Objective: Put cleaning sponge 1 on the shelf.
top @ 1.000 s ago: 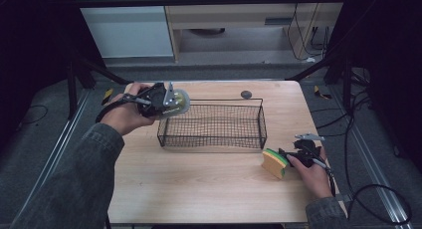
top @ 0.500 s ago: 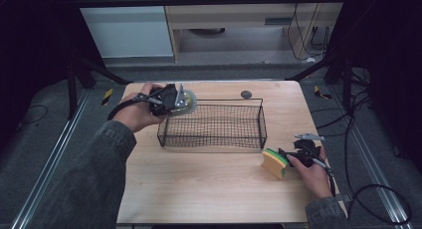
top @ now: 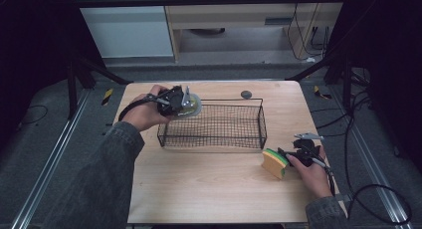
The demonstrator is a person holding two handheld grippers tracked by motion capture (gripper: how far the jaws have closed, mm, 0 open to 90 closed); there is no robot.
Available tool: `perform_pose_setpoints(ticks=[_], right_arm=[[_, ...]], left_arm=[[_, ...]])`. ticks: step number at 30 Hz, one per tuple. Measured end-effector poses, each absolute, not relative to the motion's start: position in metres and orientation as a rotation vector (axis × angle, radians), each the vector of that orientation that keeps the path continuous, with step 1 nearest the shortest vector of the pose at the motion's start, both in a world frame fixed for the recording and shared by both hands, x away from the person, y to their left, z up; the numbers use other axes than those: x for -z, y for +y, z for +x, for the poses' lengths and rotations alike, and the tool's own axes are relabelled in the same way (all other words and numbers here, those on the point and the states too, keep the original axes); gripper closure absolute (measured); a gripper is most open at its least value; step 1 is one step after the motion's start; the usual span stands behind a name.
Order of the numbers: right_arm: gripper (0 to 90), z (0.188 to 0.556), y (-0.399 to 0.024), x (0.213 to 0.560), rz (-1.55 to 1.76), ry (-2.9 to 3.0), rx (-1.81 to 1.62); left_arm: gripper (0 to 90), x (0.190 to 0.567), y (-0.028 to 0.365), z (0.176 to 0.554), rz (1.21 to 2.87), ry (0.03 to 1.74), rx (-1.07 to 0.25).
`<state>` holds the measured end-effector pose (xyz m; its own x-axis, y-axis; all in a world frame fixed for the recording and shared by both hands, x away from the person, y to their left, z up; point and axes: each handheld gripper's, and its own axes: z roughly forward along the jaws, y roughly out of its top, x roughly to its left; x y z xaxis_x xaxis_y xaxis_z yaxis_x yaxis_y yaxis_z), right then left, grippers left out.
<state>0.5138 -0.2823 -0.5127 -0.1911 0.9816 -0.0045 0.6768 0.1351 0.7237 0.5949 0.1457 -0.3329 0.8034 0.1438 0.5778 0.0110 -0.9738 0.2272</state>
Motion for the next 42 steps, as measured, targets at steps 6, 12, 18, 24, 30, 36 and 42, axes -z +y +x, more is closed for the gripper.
perform_pose_setpoints(ticks=[6, 12, 18, 24, 30, 36, 42], right_arm=[[0.8, 0.516, -0.281, 0.513, 1.582, 1.939, -0.830], [0.9, 0.516, -0.281, 0.513, 1.577, 1.936, -0.823], [0.8, 0.516, -0.281, 0.513, 1.578, 1.935, -0.823], [0.8, 0.516, -0.281, 0.513, 1.577, 1.935, -0.823], [0.8, 0.516, -0.281, 0.513, 1.578, 1.934, -0.823], [0.8, 0.516, -0.281, 0.513, 1.578, 1.934, -0.823], [0.8, 0.516, -0.280, 0.512, 1.597, 1.931, -0.831]], left_arm=[[70.8, 0.344, 0.149, 0.595, 2.804, 0.127, -0.885], [70.8, 0.350, 0.150, 0.595, 2.808, 0.130, -0.863], [70.8, 0.359, 0.150, 0.596, 2.832, 0.116, -0.829], [70.7, 0.364, 0.149, 0.597, 2.841, 0.119, -0.811], [70.7, 0.369, 0.147, 0.597, 2.854, 0.111, -0.800], [70.7, 0.374, 0.150, 0.600, 2.862, 0.122, -0.786], [70.6, 0.382, 0.154, 0.602, 2.864, 0.149, -0.757]])
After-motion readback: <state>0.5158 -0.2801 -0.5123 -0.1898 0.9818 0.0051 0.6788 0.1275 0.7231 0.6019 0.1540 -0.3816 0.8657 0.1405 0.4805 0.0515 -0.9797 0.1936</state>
